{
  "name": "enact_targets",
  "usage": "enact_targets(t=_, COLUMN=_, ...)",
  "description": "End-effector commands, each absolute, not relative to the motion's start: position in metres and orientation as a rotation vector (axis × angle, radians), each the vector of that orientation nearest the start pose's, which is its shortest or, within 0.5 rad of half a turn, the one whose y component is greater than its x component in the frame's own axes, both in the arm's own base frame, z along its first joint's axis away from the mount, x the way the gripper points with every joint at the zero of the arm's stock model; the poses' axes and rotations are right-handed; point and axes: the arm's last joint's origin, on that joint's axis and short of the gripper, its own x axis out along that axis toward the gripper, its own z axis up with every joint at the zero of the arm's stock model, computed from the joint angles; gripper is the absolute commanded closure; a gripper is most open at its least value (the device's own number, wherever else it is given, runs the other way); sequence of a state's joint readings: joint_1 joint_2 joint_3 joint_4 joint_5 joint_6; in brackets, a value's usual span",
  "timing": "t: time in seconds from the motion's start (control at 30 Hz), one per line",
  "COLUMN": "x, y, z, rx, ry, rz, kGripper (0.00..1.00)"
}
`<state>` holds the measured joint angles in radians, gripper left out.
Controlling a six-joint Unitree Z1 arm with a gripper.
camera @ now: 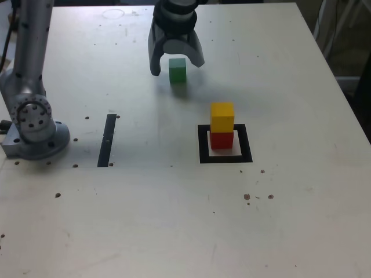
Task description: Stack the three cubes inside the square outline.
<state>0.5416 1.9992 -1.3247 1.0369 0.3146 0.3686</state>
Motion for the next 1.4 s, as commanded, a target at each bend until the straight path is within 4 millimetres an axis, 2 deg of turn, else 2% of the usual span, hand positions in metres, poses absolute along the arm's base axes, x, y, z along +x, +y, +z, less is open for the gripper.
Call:
enact_targets(t=0.0, x=0.280, y=0.188, z=0.212, rx=0.058, ry=1.831, rz=0.296, kGripper=0.08)
enact_targets(t=0.33, x=0.284, y=0.188, z=0.209, rx=0.039, ry=1.827, rz=0.237, kGripper=0.34)
enact_targets(t=0.6, x=0.289, y=0.189, z=0.205, rx=0.030, ry=1.806, rz=0.167, kGripper=0.46)
enact_targets(t=0.97, x=0.286, y=0.197, z=0.210, rx=-0.001, ry=1.768, rz=0.168, kGripper=0.66)
enact_targets(t=1.17, x=0.280, y=0.196, z=0.221, rx=-0.009, ry=1.743, rz=0.176, kGripper=0.72)
enact_targets(t=1.37, x=0.268, y=0.185, z=0.249, rx=-0.020, ry=1.702, rz=0.166, kGripper=0.78)
